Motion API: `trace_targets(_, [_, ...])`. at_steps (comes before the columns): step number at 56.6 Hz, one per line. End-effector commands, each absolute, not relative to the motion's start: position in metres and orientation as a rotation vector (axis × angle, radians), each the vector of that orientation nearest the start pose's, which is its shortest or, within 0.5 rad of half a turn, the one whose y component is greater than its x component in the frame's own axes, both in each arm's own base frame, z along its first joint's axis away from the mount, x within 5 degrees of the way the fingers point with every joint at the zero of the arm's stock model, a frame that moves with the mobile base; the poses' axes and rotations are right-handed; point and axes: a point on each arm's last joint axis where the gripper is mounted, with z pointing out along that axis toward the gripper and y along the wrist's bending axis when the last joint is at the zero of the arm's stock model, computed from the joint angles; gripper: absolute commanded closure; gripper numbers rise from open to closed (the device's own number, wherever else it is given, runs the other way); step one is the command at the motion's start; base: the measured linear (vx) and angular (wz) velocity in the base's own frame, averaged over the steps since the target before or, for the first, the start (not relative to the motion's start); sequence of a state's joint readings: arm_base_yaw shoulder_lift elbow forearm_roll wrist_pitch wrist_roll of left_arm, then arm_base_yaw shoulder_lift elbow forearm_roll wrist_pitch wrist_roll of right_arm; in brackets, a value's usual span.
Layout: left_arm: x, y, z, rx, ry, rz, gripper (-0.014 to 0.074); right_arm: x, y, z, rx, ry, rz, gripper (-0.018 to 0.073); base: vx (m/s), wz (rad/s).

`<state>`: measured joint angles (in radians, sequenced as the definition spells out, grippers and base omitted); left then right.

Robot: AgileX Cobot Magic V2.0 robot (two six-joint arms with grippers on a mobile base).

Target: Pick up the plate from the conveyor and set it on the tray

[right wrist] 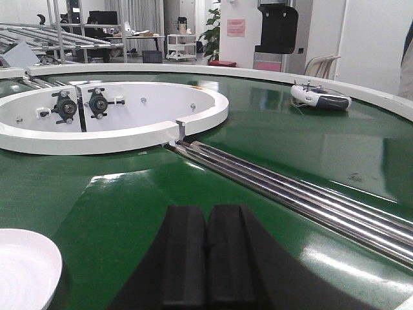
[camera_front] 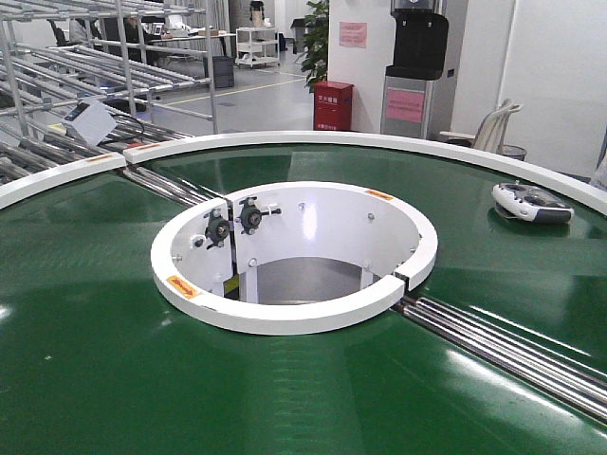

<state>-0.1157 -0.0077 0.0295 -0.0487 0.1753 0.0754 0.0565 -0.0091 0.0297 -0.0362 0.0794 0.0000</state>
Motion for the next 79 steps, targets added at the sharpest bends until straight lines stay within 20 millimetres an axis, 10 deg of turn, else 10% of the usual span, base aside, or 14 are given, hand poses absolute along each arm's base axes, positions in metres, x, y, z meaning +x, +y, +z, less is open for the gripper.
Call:
trace_targets(1, [0.057, -0.007, 0.188, 0.115, 1.614, -0.081, 0.0594, 0.056, 0.003, 0.200, -0.084, 1.498, -0.009, 0.0568, 0.00, 0.00])
trace_targets(42, [0.055, -0.006, 0.212, 0.110, 1.390, -0.059, 0.0594, 0.054, 0.003, 0.215, -0.080, 1.334, -0.003, 0.0568, 0.00, 0.00])
trace_targets(50, [0.039, -0.003, 0.266, 0.016, 1.027, -0.154, 0.0594, 0.041, 0.003, 0.260, -0.049, 1.074, 0.021, 0.0568, 0.00, 0.00])
trace_targets(62, [0.017, -0.001, 0.383, 0.083, 0.917, -0.032, 0.0594, 0.020, 0.001, 0.388, -0.083, 1.033, -0.054, 0.0568, 0.00, 0.00])
trace_targets(69, [0.045, -0.005, 0.436, 0.118, 1.030, -0.001, 0.0594, 0.044, 0.002, 0.441, -0.104, 1.145, -0.072, 0.0568, 0.00, 0.00])
trace_targets(79, [0.103, -0.012, 0.444, 0.145, 1.249, -0.006, 0.0594, 0.098, 0.005, 0.457, -0.105, 1.296, -0.050, 0.0568, 0.00, 0.00])
